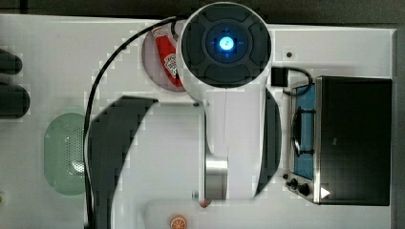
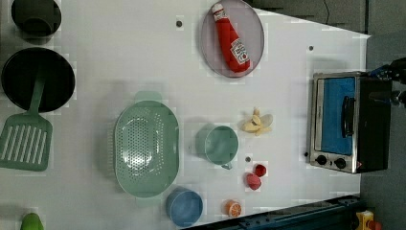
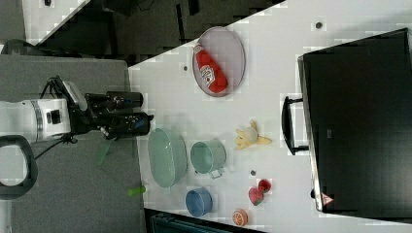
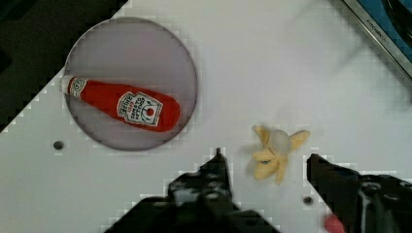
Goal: Pick banana from table and place on oven.
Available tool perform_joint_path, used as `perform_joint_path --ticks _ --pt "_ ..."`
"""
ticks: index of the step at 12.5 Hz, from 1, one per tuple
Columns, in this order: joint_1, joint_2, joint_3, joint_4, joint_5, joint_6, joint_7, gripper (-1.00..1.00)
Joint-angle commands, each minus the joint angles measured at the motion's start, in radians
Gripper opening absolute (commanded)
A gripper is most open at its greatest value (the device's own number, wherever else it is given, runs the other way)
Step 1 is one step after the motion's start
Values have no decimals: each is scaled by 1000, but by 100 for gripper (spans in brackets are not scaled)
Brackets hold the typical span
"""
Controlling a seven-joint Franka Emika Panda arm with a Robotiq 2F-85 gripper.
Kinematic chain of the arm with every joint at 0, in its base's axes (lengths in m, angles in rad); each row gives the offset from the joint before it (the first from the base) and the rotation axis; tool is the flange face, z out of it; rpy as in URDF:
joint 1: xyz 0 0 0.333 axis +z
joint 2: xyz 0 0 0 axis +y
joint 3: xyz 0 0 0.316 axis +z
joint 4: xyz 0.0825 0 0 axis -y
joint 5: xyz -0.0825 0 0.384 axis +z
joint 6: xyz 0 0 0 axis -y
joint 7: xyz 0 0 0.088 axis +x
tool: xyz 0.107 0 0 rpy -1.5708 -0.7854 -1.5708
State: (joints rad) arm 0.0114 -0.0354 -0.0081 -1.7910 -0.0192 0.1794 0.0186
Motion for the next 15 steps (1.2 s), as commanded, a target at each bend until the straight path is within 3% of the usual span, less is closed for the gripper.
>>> perform_joint_path --ticks 1,3,9,15 --pt "-22 -544 -28 -312 24 -211 64 59" --pt "-22 -544 -28 -313 24 -211 64 100" --pt "-22 -465 -26 -354 24 -154 64 100" --pt "-22 -242 -24 -477 24 175 65 100"
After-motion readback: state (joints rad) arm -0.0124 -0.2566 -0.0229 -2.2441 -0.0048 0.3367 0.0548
